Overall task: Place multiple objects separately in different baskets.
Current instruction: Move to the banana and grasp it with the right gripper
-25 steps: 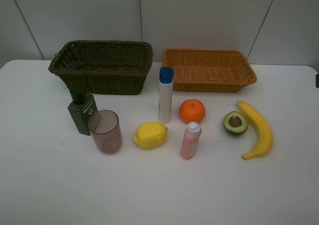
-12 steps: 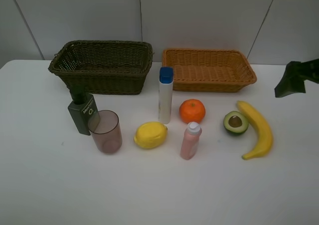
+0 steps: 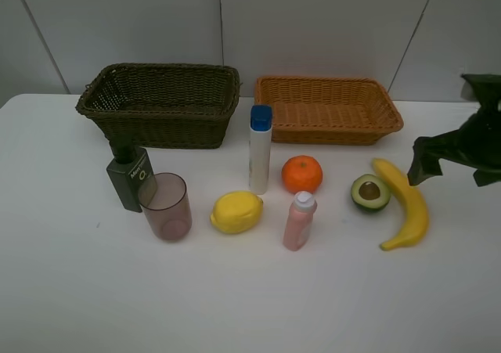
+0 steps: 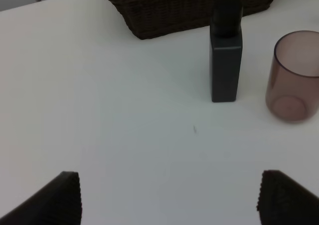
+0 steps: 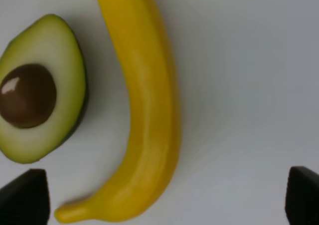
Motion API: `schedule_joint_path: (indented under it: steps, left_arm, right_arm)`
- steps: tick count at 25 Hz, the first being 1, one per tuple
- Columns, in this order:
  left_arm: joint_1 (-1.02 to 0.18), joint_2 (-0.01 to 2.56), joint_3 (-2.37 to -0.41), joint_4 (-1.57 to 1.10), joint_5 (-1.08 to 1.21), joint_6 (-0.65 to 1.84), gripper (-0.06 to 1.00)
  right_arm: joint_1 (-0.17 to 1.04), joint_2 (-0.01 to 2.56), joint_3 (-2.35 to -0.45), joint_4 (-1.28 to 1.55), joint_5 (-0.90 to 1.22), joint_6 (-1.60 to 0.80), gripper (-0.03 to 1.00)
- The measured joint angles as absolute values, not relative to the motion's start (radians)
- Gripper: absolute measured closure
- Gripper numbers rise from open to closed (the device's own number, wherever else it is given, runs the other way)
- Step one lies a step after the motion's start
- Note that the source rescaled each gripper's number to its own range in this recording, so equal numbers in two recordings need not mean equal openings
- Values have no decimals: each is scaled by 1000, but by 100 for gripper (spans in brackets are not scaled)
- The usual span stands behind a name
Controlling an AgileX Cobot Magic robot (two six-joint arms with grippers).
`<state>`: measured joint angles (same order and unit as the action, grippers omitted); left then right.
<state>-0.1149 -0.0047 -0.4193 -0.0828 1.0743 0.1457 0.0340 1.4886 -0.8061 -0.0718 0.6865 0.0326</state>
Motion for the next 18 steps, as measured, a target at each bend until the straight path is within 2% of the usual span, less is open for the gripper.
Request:
schedule_joint_path:
  steps: [18]
  left_arm:
    - [-115, -5, -419, -83, 1074, 146, 0]
  right_arm:
    - [32, 1688, -806, -111, 527, 33, -3]
